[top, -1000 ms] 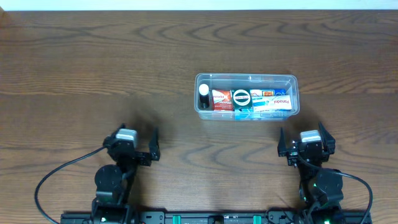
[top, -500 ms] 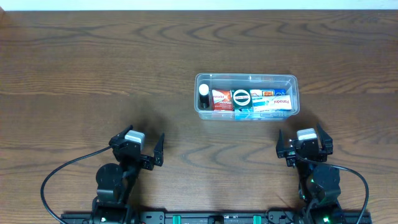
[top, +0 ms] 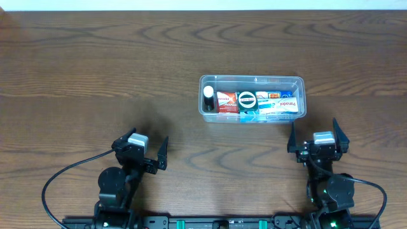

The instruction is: Pack container

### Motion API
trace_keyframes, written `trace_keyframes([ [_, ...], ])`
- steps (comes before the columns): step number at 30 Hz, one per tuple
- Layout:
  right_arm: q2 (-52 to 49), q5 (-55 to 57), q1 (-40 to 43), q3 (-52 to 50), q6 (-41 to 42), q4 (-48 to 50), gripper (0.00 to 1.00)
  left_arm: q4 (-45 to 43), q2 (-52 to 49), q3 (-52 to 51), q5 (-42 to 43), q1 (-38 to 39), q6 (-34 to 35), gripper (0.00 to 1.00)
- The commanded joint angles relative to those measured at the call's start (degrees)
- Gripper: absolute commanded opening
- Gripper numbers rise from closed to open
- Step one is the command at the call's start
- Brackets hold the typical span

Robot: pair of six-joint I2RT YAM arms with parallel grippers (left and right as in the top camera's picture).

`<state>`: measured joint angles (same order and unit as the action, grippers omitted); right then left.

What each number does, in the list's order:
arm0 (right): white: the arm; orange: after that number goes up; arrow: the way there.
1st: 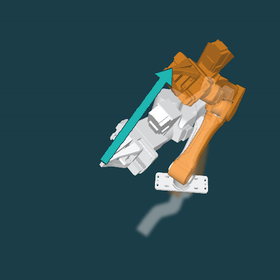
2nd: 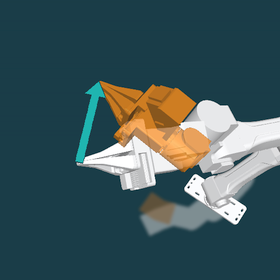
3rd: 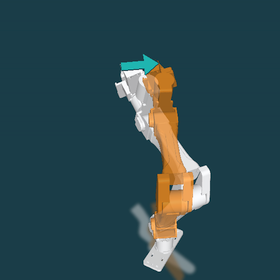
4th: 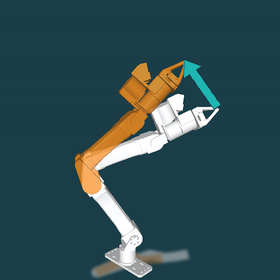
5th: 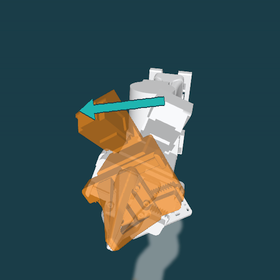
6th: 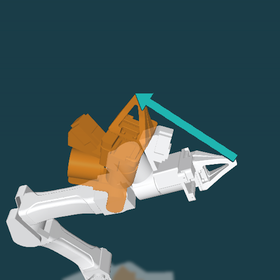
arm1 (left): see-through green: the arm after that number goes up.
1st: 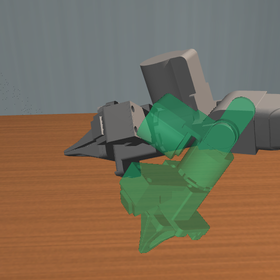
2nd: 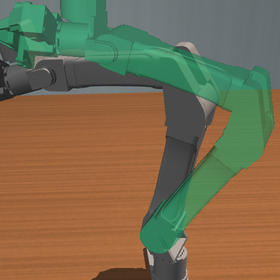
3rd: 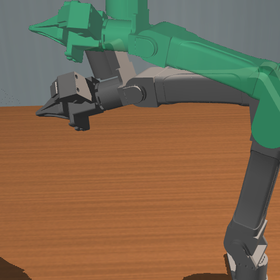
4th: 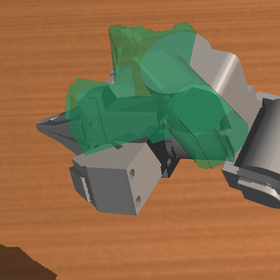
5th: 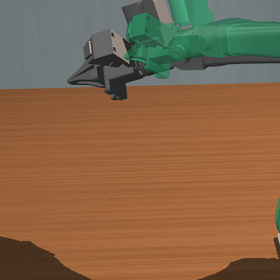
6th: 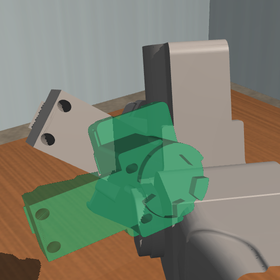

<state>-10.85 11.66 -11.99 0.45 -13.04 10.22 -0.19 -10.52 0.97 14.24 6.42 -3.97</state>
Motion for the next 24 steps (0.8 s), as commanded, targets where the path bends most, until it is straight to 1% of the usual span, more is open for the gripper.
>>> trace_keyframes([
  [1, -0.02, 1.01, -0.31, 0.63, 0.76, 0.48, 0.99, 1.27, -0.15, -0.74, 1.14, -0.31, -0.76, 0.98],
  [11, -0.02, 0.98, -0.31, 0.63, 0.79, -0.42, 0.99, 1.27, -0.15, -0.74, 1.18, -0.28, -0.96, 0.98],
  [16, -0.02, 0.98, -0.31, 0.63, 0.76, -5.88, 0.99, 1.27, -0.15, -0.74, 1.18, -0.28, -0.96, 0.98],
  [21, -0.04, 0.94, -0.31, 0.63, 0.76, -15.37, 0.99, 1.27, -0.15, -0.74, 1.18, -0.28, -0.96, 0.98],
  [24, -0.31, 0.96, -0.31, 0.61, 0.76, -14.91, 0.99, 1.27, -0.15, -0.74, 1.18, -0.28, -0.96, 0.98],
])
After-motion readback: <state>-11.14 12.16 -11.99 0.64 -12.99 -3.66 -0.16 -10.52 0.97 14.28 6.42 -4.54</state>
